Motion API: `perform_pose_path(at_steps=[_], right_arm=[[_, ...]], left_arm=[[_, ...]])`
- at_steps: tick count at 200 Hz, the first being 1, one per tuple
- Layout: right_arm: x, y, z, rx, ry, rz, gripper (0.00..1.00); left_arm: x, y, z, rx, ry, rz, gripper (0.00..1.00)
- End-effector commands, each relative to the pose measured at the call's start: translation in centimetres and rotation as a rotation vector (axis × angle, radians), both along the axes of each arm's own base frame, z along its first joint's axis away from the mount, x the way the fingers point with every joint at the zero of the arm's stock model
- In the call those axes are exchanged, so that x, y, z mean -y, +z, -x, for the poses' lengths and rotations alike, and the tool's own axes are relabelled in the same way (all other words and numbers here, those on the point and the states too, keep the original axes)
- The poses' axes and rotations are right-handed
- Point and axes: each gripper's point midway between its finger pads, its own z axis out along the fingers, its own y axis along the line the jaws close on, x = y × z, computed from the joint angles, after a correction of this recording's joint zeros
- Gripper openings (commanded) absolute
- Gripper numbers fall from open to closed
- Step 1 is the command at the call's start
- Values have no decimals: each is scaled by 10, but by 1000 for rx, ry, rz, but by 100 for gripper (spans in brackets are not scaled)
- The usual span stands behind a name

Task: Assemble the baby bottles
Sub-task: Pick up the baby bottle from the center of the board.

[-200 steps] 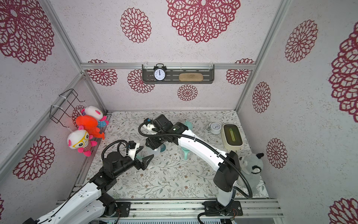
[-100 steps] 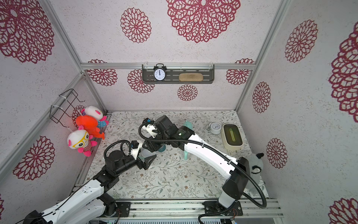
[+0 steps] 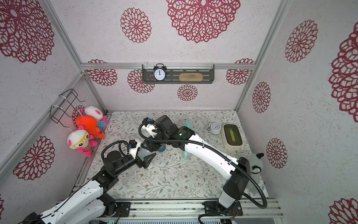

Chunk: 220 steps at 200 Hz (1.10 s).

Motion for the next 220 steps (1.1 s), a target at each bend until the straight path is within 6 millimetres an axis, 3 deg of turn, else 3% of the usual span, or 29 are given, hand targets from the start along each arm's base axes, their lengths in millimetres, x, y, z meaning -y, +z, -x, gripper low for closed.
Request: perform_pose_path(at_steps=[1,24,52,70,89,132,167,220], right_arm=[[0,19,-2,10,-1,-64,46],[0,18,-6,12,-7,-64,47],[1,17,-11,16,-18,-64,50],[-1,15,-13,16,-13,-65,51],[-3,14,-15,11,-11,-62,52],[-5,15,-19,28,-9,-60,66],[3,29,-24,92,-34,-59,84],[34,53,-22,169,-89,-82,89]], left_arm=[[3,13,-2,50,-5,9,94],[4,11,-3,47,-8,4,85],[4,11,-2,40,-9,-1,57],[3,11,-1,41,-8,-2,52],[1,12,0,45,0,-2,35],[-4,14,0,51,24,6,0],[-4,12,-3,35,35,3,0],[-20,11,-19,30,165,-3,0]])
